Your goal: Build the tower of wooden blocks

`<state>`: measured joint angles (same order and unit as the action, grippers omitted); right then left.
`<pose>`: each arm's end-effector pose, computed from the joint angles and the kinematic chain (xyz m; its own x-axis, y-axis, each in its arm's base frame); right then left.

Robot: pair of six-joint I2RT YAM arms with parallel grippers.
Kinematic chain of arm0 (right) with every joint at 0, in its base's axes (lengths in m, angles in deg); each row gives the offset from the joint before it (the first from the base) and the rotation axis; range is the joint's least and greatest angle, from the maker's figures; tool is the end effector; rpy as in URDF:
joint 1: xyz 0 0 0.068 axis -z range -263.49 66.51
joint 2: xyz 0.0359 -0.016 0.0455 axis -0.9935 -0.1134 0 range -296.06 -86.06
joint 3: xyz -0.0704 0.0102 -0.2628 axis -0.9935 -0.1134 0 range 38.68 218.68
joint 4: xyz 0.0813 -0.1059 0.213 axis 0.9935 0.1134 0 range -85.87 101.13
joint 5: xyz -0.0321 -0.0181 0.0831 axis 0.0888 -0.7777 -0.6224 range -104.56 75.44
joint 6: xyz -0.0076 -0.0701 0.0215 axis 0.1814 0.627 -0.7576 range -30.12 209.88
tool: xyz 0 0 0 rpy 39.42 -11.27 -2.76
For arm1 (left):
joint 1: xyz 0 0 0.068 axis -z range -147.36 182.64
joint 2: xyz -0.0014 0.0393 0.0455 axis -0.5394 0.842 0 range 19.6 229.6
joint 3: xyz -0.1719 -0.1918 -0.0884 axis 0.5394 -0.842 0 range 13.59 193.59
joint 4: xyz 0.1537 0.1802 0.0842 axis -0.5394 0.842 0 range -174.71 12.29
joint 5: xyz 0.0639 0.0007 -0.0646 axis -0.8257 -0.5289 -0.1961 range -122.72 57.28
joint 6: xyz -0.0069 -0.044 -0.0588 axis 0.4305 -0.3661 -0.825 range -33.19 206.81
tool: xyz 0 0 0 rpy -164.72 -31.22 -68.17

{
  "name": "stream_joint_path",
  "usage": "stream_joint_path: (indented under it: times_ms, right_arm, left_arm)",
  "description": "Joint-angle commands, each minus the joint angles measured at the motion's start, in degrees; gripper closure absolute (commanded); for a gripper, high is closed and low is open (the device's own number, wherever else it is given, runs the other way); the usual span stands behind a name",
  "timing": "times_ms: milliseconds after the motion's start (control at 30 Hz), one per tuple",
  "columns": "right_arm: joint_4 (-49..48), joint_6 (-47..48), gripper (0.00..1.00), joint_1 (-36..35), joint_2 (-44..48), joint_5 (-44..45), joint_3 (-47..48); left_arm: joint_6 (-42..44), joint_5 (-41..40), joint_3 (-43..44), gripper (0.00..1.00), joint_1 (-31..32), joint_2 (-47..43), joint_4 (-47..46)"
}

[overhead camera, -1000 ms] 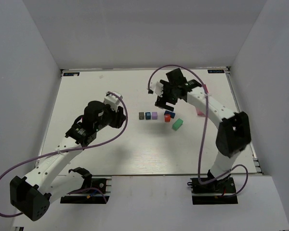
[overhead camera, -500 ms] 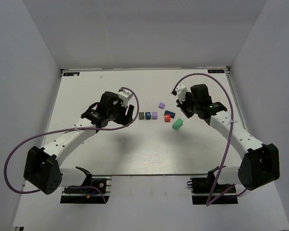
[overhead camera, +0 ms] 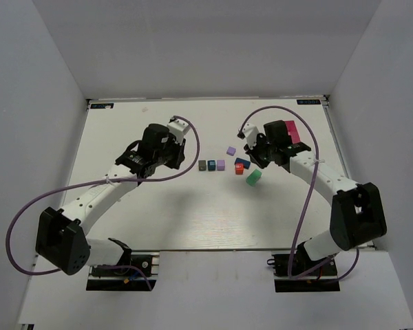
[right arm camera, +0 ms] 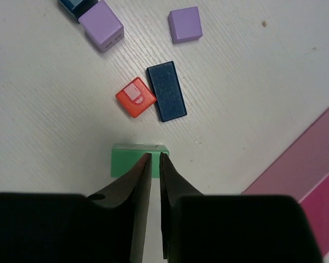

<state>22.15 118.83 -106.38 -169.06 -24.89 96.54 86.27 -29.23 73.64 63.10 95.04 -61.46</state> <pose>0.2939 0.1360 0.2377 -0.3079 -0.6469 -0.6977 -0.7454 0.6197 -0.2457 0.2579 -0.1560 0.2796 -0.5433 0.3086 -0.7808 0.5419 0.8392 -0.0453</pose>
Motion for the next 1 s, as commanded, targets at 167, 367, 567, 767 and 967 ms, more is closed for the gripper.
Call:
stream_joint_path:
  times_ms: [167, 367, 567, 767, 967]
  right_arm:
    - [1.2, 4.8, 0.67, -0.2, -10.9, -3.6, 14.2]
    - [6.2, 14.5, 0.57, -0.9, -14.1, -11.8, 16.2]
    - [8.3, 23.3, 0.53, -0.8, -15.4, -11.6, 16.0]
    - [9.0, 18.9, 0.81, -1.1, -20.4, -6.6, 21.2]
    - [6.9, 15.1, 0.55, -0.9, -21.9, -4.4, 23.0]
  left_arm:
    - [-0.2, 3.3, -4.5, 0.24, -0.2, -7.2, -4.8]
    - [-0.7, 6.1, -4.5, 0.19, -0.2, -9.1, -4.8]
    - [-0.7, 5.0, -5.6, 0.17, -0.2, -12.4, -5.3]
    - [-0.7, 4.4, -5.6, 0.15, -0.2, -13.5, -5.8]
    - [-0.7, 4.4, -5.6, 0.15, -0.2, -13.5, -5.8]
